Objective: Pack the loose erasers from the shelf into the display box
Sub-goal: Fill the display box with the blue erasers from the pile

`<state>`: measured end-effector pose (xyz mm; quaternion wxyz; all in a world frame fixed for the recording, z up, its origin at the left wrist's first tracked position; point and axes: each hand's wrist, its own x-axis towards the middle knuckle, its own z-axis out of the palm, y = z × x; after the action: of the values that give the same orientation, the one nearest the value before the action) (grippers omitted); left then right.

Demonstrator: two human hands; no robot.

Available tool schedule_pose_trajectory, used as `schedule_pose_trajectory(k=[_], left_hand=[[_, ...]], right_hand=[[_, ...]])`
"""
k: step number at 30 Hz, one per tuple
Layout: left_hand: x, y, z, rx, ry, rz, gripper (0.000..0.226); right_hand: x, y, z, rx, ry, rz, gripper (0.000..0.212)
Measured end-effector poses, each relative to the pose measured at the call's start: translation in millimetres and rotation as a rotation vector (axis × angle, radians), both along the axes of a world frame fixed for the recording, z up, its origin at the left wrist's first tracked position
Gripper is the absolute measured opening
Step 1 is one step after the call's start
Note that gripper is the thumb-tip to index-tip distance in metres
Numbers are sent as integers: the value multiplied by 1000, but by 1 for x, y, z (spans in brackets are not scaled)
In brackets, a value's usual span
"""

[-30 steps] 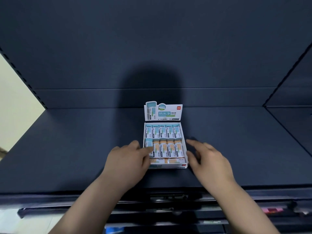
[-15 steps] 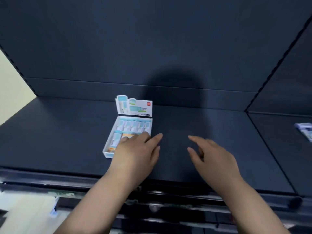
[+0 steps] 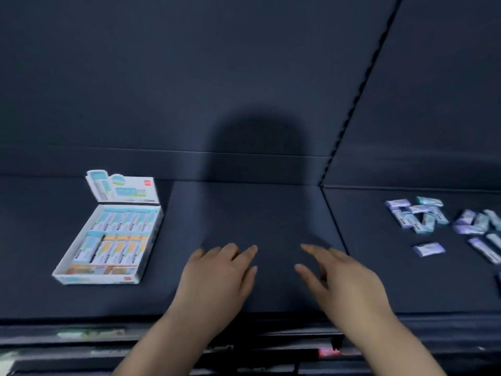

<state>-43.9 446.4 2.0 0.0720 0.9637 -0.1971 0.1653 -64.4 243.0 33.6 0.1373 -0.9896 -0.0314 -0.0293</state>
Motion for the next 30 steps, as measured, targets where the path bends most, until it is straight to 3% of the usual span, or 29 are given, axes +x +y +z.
schedule_pose_trajectory(k=[12, 24, 30], left_hand=[[12, -121, 13, -30, 14, -237, 46], [-11, -311, -4, -55, 1, -164, 40], [1, -346, 0, 11, -17, -73, 44]], right_hand=[[-39, -108, 0, 19, -74, -308, 49], [-54, -301, -2, -25, -41, -251, 50], [-40, -341, -6, -3, 29, -173, 49]])
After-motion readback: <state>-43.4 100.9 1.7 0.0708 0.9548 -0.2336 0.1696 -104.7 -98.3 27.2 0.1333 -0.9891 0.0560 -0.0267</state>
